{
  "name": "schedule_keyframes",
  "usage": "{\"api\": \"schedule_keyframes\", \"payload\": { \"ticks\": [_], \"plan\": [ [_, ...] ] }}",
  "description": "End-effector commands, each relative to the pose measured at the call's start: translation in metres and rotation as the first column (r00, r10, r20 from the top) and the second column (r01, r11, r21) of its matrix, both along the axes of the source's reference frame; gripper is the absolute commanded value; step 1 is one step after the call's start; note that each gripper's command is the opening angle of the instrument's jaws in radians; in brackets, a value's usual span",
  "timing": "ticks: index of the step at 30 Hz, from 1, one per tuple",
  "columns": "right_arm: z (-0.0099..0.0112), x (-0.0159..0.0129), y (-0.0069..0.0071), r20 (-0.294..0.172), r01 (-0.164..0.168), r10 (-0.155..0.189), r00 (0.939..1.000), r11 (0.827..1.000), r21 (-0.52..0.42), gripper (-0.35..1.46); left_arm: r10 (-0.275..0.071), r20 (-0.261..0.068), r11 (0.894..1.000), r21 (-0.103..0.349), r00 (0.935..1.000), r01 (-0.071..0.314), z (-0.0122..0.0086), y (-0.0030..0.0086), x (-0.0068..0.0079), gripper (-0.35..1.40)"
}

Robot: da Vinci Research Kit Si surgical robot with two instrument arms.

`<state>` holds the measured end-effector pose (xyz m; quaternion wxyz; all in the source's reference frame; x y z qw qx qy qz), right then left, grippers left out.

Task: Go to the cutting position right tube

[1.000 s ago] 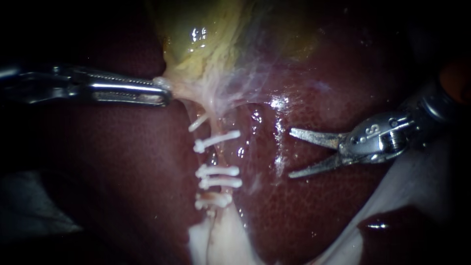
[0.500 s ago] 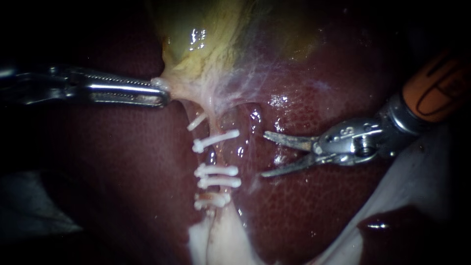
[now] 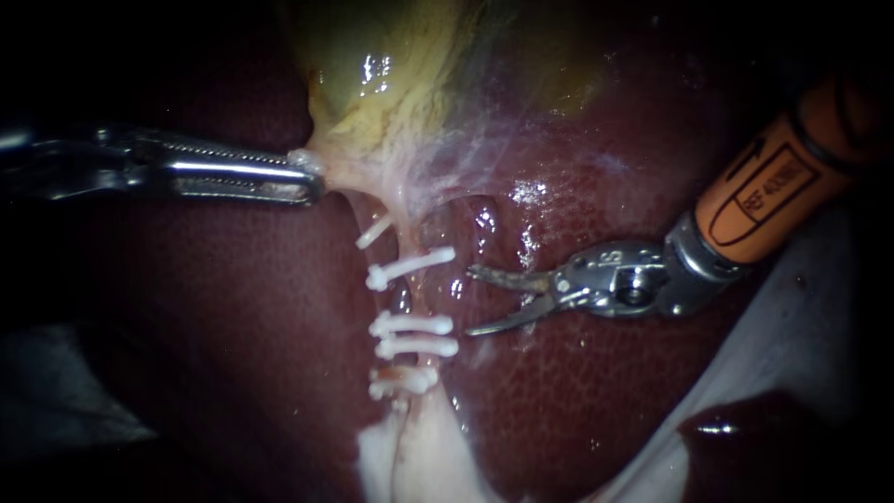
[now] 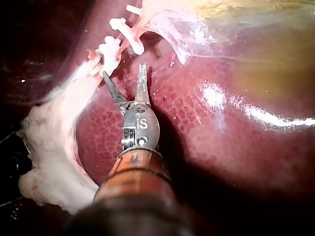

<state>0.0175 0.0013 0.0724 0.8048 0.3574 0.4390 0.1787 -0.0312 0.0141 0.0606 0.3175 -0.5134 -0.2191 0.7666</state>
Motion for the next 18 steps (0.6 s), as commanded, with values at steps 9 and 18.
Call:
{"api": "schedule_keyframes", "payload": {
  "ticks": [9,18],
  "plan": [
    [0.0004,0.0034,0.0007,-0.103,0.013,-0.006,0.9947,0.997,0.070,1.43,0.000,0.000,1.000,0.000,1.0000,0.000,0.0000,0.0000,0.0001,-0.35],
    [0.0004,0.0050,0.0008,-0.188,0.062,-0.039,0.9813,0.991,0.118,1.37,0.001,0.000,1.000,0.000,1.0000,-0.001,0.0000,0.0000,0.0002,-0.35]
  ]
}}
